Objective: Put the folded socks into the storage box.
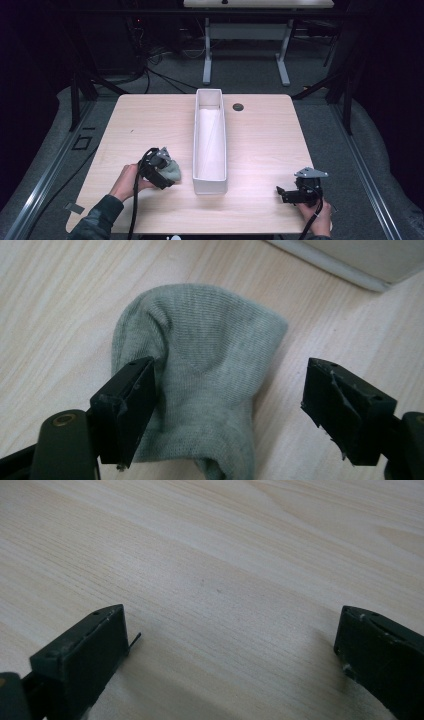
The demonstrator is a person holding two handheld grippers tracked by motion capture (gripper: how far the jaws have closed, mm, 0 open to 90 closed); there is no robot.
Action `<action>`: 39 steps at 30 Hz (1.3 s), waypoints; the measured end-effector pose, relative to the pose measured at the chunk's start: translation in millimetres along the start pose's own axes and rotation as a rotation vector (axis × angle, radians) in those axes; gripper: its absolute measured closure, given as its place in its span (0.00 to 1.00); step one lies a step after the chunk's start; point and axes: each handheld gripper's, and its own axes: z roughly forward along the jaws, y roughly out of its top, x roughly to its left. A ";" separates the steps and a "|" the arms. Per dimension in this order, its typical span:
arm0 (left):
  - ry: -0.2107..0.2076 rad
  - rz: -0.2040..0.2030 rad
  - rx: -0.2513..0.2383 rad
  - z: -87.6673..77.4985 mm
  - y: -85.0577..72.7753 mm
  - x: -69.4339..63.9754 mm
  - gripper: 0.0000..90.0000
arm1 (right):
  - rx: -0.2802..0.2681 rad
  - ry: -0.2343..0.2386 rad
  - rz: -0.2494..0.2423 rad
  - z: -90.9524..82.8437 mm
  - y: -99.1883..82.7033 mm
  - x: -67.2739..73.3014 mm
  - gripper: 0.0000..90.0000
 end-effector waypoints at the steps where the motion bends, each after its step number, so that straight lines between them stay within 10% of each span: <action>1: 0.005 0.004 0.005 1.1 0.4 0.5 0.25 | 0.000 0.000 0.000 0.0 0.0 0.0 0.00; 8: 0.069 0.029 0.036 6.3 2.7 -0.5 0.45 | 0.000 -0.003 -0.002 0.0 -0.1 -0.2 0.00; 20: 0.089 -0.042 -0.008 6.6 -2.2 6.8 0.70 | -0.001 -0.009 0.003 0.5 0.3 0.1 0.00; 39: 0.121 -0.039 -0.006 3.5 -1.0 4.3 0.75 | -0.008 -0.020 0.012 3.5 3.6 1.1 0.03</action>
